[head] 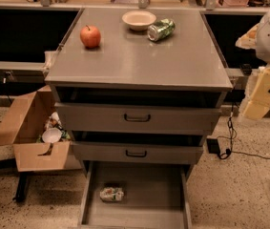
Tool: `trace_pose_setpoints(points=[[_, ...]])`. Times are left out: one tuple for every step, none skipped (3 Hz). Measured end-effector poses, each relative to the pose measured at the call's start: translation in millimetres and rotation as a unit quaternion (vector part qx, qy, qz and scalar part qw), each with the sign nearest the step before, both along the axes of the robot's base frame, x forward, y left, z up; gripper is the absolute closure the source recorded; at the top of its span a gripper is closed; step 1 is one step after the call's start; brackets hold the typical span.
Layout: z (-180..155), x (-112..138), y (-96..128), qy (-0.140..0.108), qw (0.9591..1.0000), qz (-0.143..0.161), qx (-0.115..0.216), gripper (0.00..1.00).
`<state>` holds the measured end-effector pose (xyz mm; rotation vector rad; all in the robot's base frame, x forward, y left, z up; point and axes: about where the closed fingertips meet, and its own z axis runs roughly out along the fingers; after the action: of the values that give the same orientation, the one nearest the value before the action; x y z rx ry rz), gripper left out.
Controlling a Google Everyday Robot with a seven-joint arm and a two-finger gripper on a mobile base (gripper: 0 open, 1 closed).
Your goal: Pick 7up can from bottom drawer and place on counter
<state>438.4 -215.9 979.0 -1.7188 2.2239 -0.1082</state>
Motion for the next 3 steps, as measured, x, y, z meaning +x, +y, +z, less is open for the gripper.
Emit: trace_pose_setpoints(points=[[-4,1,1,-0.006,1.0000,-0.006,-0.001,0.00],[-53,7,12,0.008,0.9998,0.012,0.017,0.00],[-161,12,43,0.041,0.9970,0.036,0.055,0.00]])
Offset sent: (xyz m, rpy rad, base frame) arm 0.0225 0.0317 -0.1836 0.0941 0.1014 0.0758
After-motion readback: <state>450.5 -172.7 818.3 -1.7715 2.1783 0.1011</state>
